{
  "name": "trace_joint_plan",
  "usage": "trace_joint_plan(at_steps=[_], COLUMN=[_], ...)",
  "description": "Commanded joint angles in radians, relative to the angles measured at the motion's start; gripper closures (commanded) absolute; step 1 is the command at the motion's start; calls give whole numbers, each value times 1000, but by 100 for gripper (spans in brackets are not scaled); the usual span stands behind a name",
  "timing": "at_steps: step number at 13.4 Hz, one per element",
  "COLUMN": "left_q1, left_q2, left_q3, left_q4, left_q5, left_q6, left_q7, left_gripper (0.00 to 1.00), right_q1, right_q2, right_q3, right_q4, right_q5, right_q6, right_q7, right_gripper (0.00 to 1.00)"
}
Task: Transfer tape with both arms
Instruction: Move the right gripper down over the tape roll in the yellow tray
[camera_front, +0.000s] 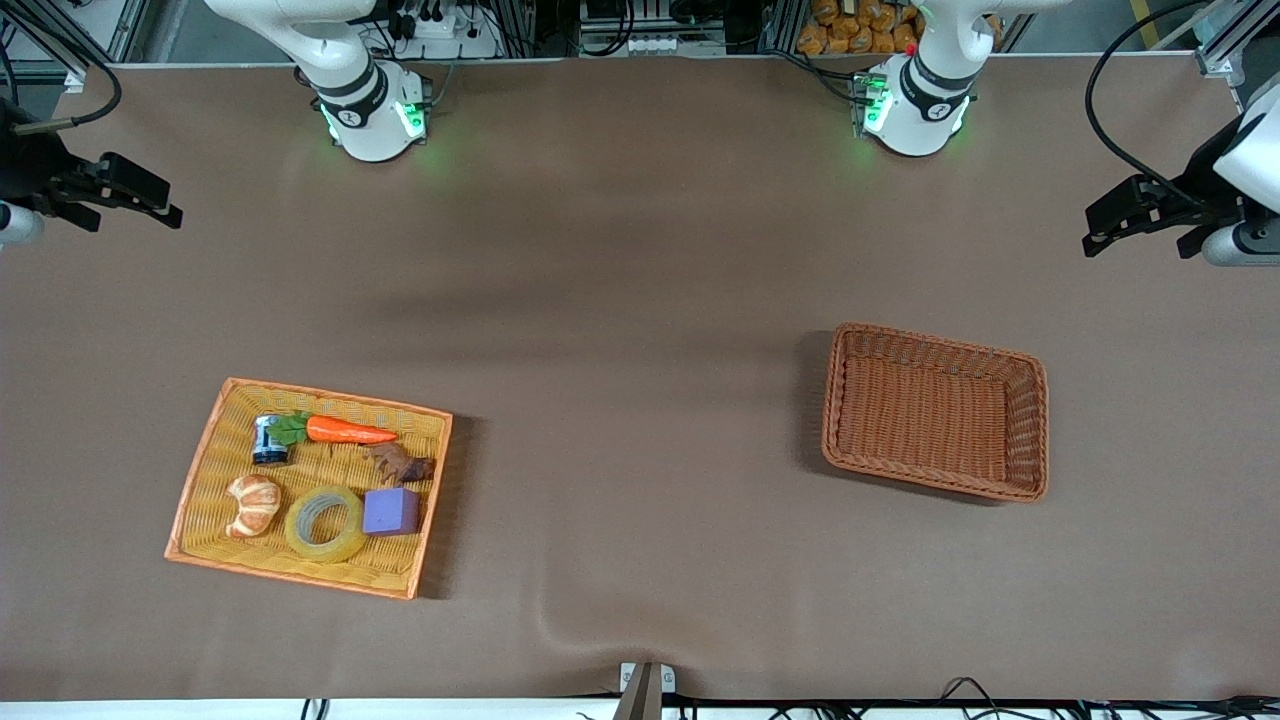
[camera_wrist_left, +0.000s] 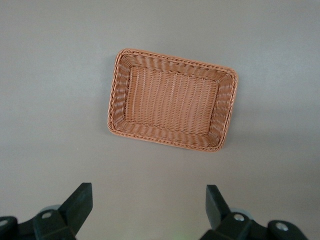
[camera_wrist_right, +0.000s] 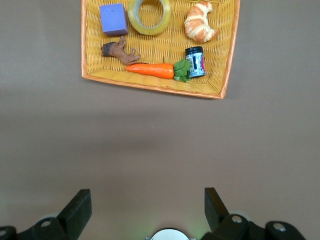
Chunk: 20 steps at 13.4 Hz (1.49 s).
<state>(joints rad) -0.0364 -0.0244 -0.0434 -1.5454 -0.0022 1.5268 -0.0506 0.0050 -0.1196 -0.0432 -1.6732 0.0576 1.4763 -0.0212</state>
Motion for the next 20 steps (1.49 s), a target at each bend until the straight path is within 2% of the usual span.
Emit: trace_joint_plan(at_steps=[1, 4, 7, 10, 15, 18, 20], left_q1=[-16, 0, -16, -7, -2, -2, -4], left_q2=[-11, 0, 12, 12, 24, 14, 8], left_q3=[17, 14, 2, -6, -4, -6, -6], left_q4=[7, 39, 25, -1, -10, -28, -25], left_q5=[-18, -25, -13, -19, -12, -10, -10], left_q6=[-20, -20, -22, -24, -7, -7, -10], left_q7=[14, 21, 28, 37, 35, 35, 35], left_gripper=[0, 0, 0, 0, 0, 0, 0], right_q1=[-20, -25, -4, 38, 33, 14, -29], right_q2=[27, 40, 47, 125, 398, 542, 645], right_q3=[17, 17, 16, 16, 14, 13, 9], right_q4=[56, 62, 61, 62, 72, 78, 125], right_q5=[-15, -15, -21, -31, -18, -24, -24], right_q6=[-31, -50, -21, 53, 341, 598, 753], right_q7=[17, 20, 18, 10, 24, 24, 23], right_gripper=[0, 0, 0, 0, 0, 0, 0])
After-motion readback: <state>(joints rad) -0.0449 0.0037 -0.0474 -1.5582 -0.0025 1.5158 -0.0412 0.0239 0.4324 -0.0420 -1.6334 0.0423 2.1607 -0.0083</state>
